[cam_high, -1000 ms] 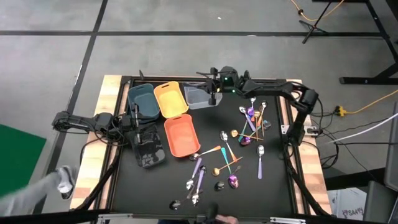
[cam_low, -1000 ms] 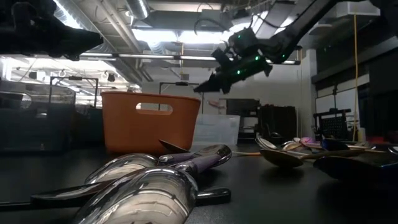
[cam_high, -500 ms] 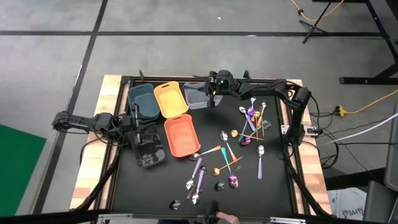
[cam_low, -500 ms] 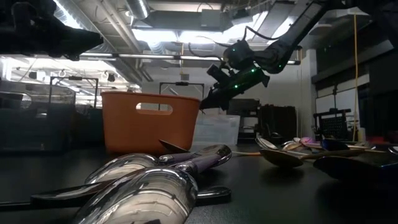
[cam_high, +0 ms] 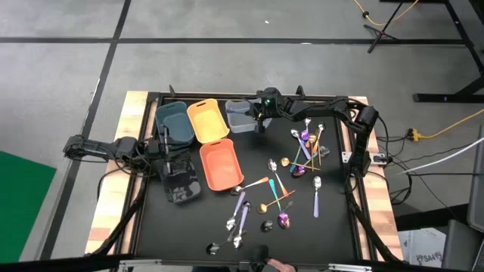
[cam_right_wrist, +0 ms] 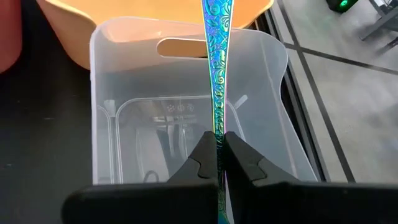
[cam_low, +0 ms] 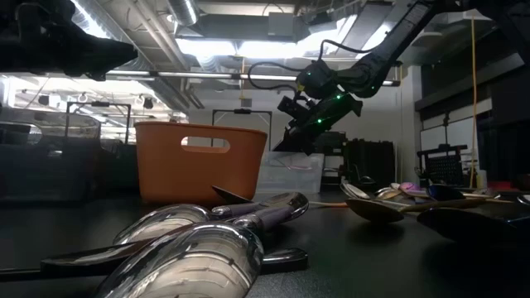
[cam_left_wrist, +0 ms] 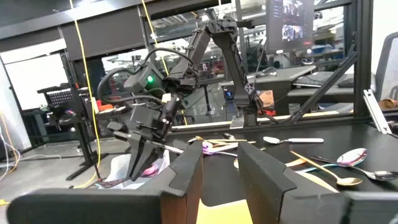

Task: Sort silverware by color (type)
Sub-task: Put the blue spoon into the transparent bin, then put the orange spoon into the blue bin

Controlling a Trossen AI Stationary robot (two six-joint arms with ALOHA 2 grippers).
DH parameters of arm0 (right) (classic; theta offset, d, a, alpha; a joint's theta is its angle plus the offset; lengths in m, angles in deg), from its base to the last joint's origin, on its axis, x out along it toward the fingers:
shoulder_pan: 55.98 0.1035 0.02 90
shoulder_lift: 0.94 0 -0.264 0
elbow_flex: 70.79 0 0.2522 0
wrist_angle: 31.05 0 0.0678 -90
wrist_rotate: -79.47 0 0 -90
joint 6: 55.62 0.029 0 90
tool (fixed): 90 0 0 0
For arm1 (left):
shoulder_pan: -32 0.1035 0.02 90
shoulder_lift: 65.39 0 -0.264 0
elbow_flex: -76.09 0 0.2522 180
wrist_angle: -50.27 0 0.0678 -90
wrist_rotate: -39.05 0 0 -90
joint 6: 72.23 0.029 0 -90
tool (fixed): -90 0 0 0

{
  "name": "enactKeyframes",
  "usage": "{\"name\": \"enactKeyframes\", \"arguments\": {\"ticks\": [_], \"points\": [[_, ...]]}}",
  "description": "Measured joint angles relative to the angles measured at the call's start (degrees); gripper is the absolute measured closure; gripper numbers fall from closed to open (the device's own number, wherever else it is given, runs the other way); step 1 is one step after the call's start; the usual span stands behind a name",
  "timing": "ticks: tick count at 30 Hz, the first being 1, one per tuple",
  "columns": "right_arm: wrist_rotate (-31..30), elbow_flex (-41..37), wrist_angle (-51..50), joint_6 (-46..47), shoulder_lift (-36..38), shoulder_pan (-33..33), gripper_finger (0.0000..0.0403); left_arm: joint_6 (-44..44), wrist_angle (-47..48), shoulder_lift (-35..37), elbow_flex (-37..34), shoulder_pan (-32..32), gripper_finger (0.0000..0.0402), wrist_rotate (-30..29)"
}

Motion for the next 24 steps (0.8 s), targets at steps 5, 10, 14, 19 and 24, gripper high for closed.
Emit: {"name": "enactKeyframes", "arguments": {"ticks": [5, 10, 14, 19, 24], "points": [[0.00, 0.00, -0.03, 0.00, 0.00, 0.00, 0.0402, 0.00, 0.00, 0.00, 0.00, 0.00, 0.0305, 0.00], [0.00, 0.00, -0.06, 0.00, 0.00, 0.00, 0.0387, 0.00, 0.00, 0.00, 0.00, 0.00, 0.0305, 0.00], [0.00, 0.00, -0.05, 0.00, 0.00, 0.00, 0.0355, 0.02, 0.00, 0.00, 0.01, 0.00, 0.0305, 0.00], [0.00, 0.00, -0.05, 0.00, 0.02, 0.00, 0.0328, 0.02, -0.05, 0.00, 0.00, 0.00, 0.0305, 0.00], [0.00, 0.00, -0.05, 0.00, 0.04, 0.00, 0.0323, -0.01, -3.13, -0.02, 0.01, 0.00, 0.0305, 0.01]]}}
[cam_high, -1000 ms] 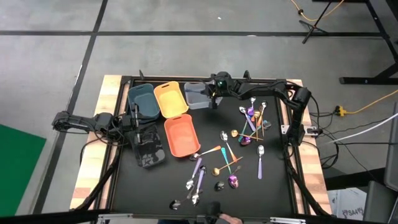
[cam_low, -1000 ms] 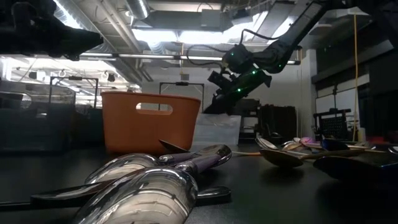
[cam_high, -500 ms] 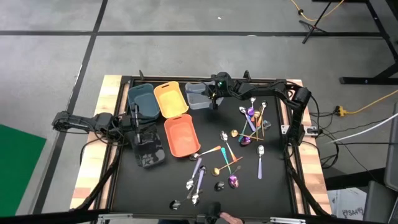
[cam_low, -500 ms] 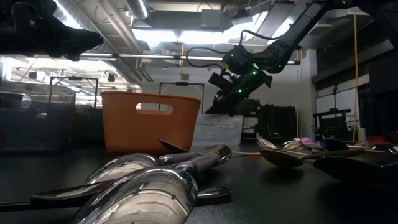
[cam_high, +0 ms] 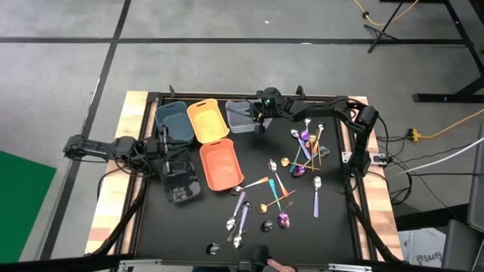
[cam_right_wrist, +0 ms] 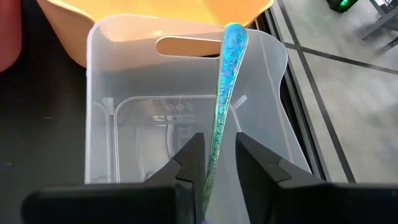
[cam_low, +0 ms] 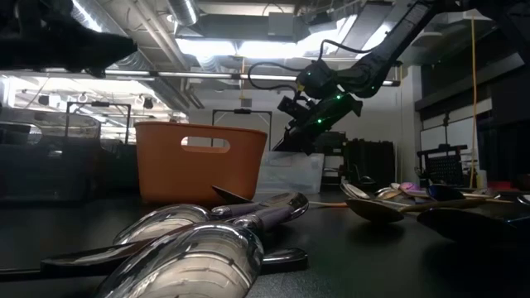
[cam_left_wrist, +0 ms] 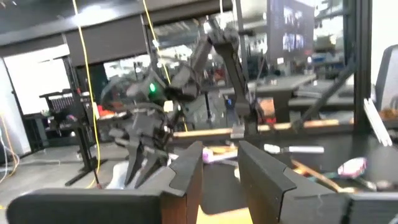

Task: Sort silverware by color (type)
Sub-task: Put the orange spoon into the blue bin

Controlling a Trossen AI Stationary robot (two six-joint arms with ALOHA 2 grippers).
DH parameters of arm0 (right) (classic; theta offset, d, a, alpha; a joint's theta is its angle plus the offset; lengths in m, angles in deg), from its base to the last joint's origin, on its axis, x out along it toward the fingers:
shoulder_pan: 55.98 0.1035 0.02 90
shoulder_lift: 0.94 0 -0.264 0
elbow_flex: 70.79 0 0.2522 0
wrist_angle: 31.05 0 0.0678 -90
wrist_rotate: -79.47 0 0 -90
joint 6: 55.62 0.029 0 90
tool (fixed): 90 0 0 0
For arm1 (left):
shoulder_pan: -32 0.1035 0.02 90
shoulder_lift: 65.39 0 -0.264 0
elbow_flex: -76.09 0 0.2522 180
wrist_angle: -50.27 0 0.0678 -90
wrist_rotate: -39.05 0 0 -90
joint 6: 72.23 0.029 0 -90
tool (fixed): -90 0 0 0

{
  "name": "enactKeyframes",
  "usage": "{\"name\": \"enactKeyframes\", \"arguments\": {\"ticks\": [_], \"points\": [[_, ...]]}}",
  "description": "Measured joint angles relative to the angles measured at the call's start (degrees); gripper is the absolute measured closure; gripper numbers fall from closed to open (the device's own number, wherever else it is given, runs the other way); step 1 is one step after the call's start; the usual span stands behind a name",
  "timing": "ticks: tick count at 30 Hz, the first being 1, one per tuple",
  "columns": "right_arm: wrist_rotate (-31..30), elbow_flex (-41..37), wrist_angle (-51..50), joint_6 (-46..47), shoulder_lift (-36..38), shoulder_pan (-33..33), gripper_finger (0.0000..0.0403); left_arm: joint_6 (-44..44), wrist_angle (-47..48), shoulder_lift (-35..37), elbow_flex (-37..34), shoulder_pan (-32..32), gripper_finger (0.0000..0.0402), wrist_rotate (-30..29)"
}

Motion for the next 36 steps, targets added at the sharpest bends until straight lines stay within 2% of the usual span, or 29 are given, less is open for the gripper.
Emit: {"name": "enactKeyframes", "arguments": {"ticks": [5, 13, 24, 29, 36], "points": [[-0.46, 0.00, -0.86, 0.10, 2.12, 0.07, 0.0322, -0.34, -5.45, 0.00, 0.00, 0.00, 0.0305, 0.29], [-0.47, 0.02, -3.67, 3.53, 10.83, 0.54, 0.0322, -0.38, -5.94, 0.00, 0.00, 0.00, 0.0305, 0.53], [-0.55, 0.07, -21.08, 3.08, 23.03, 8.38, 0.0322, -8.29, -8.27, -0.84, 0.00, -0.01, 0.0305, 0.38], [-0.59, 0.07, -26.68, 3.08, 24.68, 11.96, 0.0322, -9.33, -12.72, -3.89, -0.01, 0.00, 0.0305, -0.66], [-0.61, 0.07, -30.84, 3.06, 24.50, 16.84, 0.0322, -11.04, -21.85, -13.54, 0.68, -0.02, 0.0305, -1.06]]}}
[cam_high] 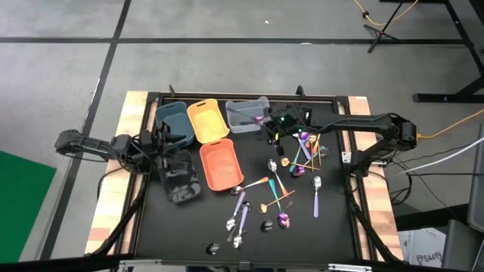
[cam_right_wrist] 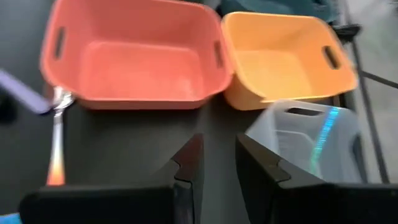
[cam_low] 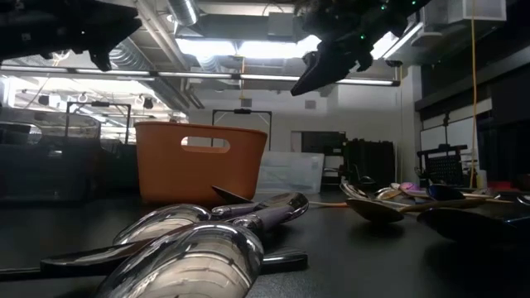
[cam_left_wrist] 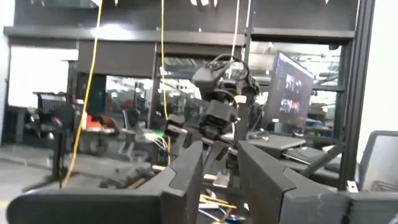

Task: Sort silverware by color (type)
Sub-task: Put the orange spoon into the blue bin

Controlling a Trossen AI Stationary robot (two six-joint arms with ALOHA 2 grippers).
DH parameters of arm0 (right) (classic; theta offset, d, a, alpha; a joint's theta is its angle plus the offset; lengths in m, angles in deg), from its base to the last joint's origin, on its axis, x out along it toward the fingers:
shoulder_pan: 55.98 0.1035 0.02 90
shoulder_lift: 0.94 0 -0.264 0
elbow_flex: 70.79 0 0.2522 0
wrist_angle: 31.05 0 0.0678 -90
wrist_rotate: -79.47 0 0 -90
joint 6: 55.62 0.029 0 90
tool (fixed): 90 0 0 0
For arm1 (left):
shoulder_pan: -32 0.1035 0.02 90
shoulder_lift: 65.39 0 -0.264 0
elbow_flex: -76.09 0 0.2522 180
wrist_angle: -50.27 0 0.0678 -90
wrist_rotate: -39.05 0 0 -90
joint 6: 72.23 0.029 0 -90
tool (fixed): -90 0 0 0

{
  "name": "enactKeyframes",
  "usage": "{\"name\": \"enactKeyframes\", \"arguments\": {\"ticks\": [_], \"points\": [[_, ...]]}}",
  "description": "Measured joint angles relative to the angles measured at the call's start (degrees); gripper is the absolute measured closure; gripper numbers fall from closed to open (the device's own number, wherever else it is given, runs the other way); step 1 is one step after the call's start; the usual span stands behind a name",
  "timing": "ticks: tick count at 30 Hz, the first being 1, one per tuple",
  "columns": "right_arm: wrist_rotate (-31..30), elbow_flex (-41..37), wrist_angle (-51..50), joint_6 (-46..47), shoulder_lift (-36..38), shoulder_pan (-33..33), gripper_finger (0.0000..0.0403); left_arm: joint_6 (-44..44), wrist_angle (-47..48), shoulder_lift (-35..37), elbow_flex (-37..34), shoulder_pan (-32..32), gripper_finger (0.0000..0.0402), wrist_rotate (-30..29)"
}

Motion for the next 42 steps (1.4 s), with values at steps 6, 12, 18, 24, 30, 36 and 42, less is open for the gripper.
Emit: {"name": "enactKeyframes", "arguments": {"ticks": [6, 12, 18, 24, 30, 36, 42], "points": [[-0.06, 0.00, -0.07, 0.00, -0.02, 2.59, 0.0322, -2.81, 1.71, -11.83, 8.05, 0.00, 0.0305, -0.02], [-1.61, 0.00, -0.14, 5.22, -0.02, 3.53, 0.0322, -3.03, 6.90, -23.56, 18.16, 0.01, 0.0305, 0.40], [-3.82, -0.02, -3.99, 7.52, 0.30, 5.30, 0.0322, -6.89, 12.85, -34.45, 27.25, -0.60, 0.0305, 3.67], [-3.87, -0.03, -8.44, 7.51, 1.38, 8.24, 0.0322, -7.43, 18.51, -44.36, 35.80, -2.56, 0.0305, 4.52], [-3.86, -0.07, -13.23, 10.82, 0.69, 11.25, 0.0322, -7.46, 21.77, -53.19, 42.64, -2.91, 0.0305, 4.28], [-1.20, -0.07, -13.95, 11.22, -0.78, 14.84, 0.0322, -7.32, 21.73, -59.98, 45.95, -2.56, 0.0305, 4.01], [-0.84, -0.07, -12.13, 13.40, -3.26, 18.14, 0.0322, -7.29, 21.79, -63.79, 46.35, -2.73, 0.0305, 4.05]]}}
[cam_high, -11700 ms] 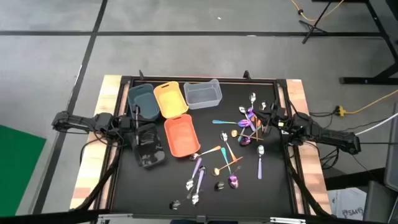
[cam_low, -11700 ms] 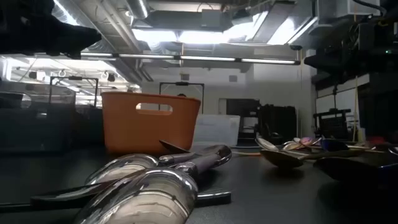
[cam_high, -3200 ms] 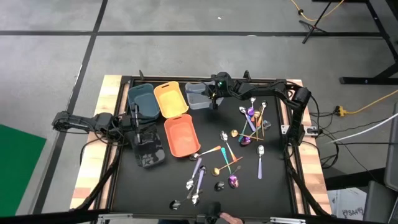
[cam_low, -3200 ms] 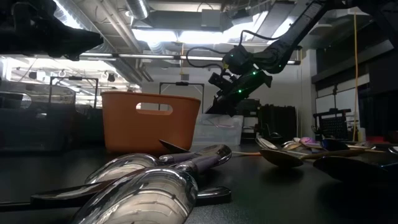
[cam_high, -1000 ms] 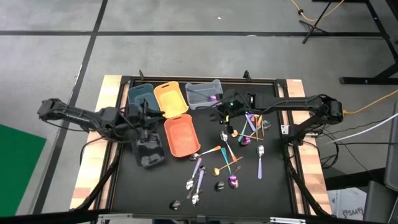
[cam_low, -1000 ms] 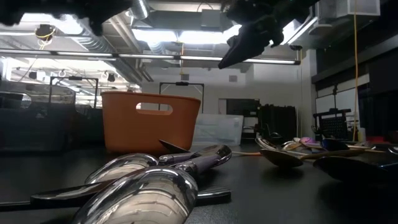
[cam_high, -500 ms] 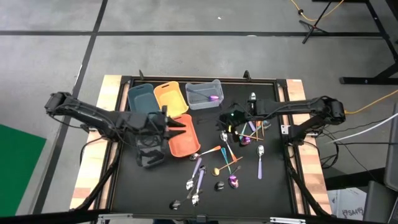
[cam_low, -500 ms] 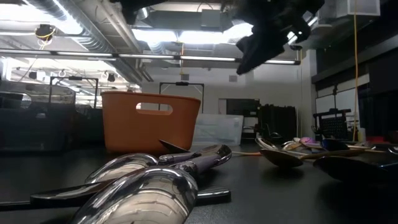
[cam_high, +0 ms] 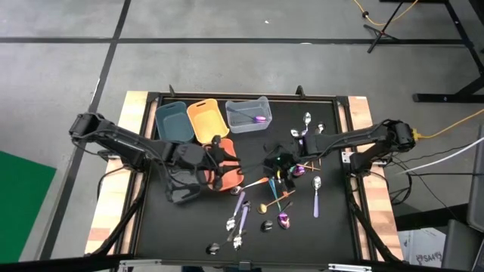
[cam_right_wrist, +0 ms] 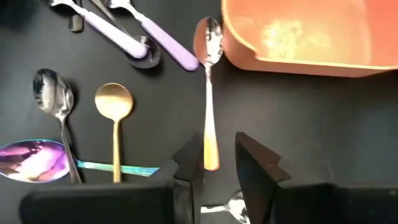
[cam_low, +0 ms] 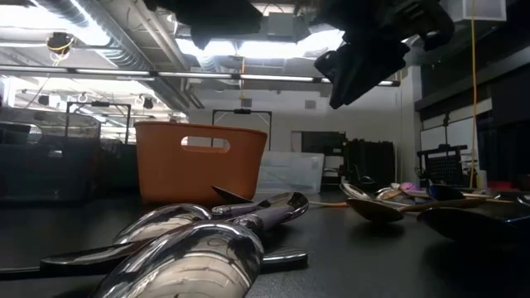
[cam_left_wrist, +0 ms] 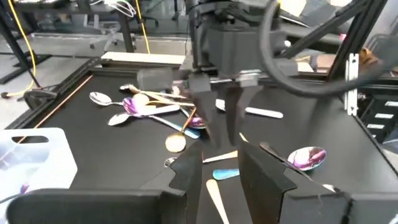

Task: Sort silverware by color (type)
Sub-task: Put the orange spoon into the blue bin

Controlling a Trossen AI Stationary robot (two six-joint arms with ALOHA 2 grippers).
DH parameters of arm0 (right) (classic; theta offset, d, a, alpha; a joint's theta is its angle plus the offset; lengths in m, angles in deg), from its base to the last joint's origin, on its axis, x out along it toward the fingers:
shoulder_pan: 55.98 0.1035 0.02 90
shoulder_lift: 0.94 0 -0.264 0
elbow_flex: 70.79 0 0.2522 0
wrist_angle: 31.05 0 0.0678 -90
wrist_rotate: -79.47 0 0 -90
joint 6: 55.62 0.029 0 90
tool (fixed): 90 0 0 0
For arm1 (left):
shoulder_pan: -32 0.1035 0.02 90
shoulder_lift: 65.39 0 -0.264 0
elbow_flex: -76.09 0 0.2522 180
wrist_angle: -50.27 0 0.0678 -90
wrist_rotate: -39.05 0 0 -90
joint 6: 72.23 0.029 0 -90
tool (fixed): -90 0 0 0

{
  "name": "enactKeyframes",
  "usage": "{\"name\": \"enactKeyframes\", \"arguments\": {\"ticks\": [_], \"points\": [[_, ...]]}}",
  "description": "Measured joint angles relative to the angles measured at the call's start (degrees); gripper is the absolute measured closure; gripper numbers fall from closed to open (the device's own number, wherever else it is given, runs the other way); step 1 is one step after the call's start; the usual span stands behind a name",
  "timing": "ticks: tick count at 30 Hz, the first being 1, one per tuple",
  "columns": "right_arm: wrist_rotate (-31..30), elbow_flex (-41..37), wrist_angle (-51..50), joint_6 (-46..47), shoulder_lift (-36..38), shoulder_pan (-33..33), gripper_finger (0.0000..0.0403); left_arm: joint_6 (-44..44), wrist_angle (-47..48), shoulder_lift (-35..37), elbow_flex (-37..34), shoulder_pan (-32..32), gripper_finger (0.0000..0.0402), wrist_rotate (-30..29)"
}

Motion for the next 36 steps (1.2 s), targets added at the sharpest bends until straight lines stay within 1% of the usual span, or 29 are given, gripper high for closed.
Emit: {"name": "enactKeyframes", "arguments": {"ticks": [7, 13, 16, 20, 27, 36], "points": [[-0.40, 0.00, 4.90, 4.12, -4.89, 2.01, 0.0322, 0.00, 1.54, -1.28, -0.01, -0.04, 0.0305, 0.54], [-3.58, 0.00, 9.52, 5.11, -9.11, 2.20, 0.0322, -0.02, 6.77, -1.28, 0.00, -0.64, 0.0305, 1.56], [-3.69, 0.00, 10.33, 5.11, -11.33, 2.15, 0.0322, -0.13, 10.76, -1.28, -0.02, -1.08, 0.0305, 3.30], [-3.44, 0.00, 10.49, 5.09, -14.03, 2.18, 0.0322, -0.17, 14.27, -1.28, -0.02, -1.78, 0.0305, 3.68], [-3.06, 0.00, 12.54, 4.72, -18.22, 2.15, 0.0322, -0.17, 15.28, -1.28, -0.02, -1.89, 0.0305, 3.51], [-3.10, 0.00, 14.97, 4.65, -20.41, 2.18, 0.0322, -0.17, 15.28, -1.25, -0.04, -1.86, 0.0305, 3.49]]}}
